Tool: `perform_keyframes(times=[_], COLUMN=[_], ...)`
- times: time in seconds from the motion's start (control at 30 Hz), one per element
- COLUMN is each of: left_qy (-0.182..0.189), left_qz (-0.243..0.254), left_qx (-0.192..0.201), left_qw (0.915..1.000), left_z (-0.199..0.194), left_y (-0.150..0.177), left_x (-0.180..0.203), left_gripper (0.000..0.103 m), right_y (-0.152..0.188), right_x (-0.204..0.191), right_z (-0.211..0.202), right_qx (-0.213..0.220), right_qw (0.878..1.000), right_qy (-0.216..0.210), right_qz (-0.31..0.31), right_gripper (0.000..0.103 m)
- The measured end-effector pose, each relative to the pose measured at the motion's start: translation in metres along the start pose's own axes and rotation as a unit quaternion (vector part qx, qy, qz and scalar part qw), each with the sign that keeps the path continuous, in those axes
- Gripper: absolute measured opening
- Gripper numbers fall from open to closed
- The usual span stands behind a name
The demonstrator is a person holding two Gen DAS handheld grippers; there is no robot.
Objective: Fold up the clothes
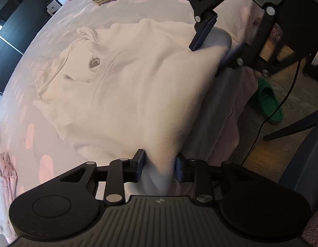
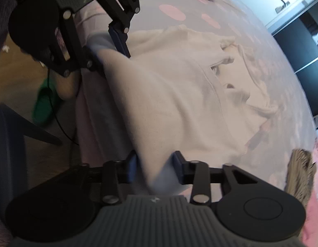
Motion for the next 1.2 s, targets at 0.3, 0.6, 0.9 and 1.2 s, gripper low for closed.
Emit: perform_keyframes(times=[0.3, 0.6, 0.9, 1.2], left_qy=[0.091, 0.067, 0.065, 0.045], left_qz=[-0.083, -0.154, -0.271, -0.299], left_qx=[0.049, 0.062, 0.081, 0.063], left_qw=[0.9912, 0.9838, 0.9570, 0.9510], left_z=[-0.049, -0.047, -0.007, 0.051], left_y=[-0.009, -0.022, -0.034, -0.056], left_x=[-0.024, -0.092, -0.177, -0.232], left_gripper=[0.049, 0.047, 0.046, 0.044], right_y=[-0.003, -0.006, -0.002, -0.023], right_x=[0.016, 0.081, 0.155, 0.220], right_z=[-0.049, -0.034, 0.003, 0.061], right_qx=[0.050, 0.050, 0.043, 0.053], right_qw=[0.993, 0.982, 0.970, 0.938], right_qy=[-0.034, 0.016, -0.001, -0.010], right_qz=[0.098, 0.179, 0.240, 0.341], right_gripper=[0.049, 0.013, 0.012, 0.014])
Point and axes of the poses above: each gripper's, at about its wrist camera, not at the fingertips, and z roughly the way its jaws point, x to its right, y to its underside, the point moved 6 cm from there along z, roughly the way its jaws point, and after that the axes turned 5 degrees about -x, right-handed, at the moved point
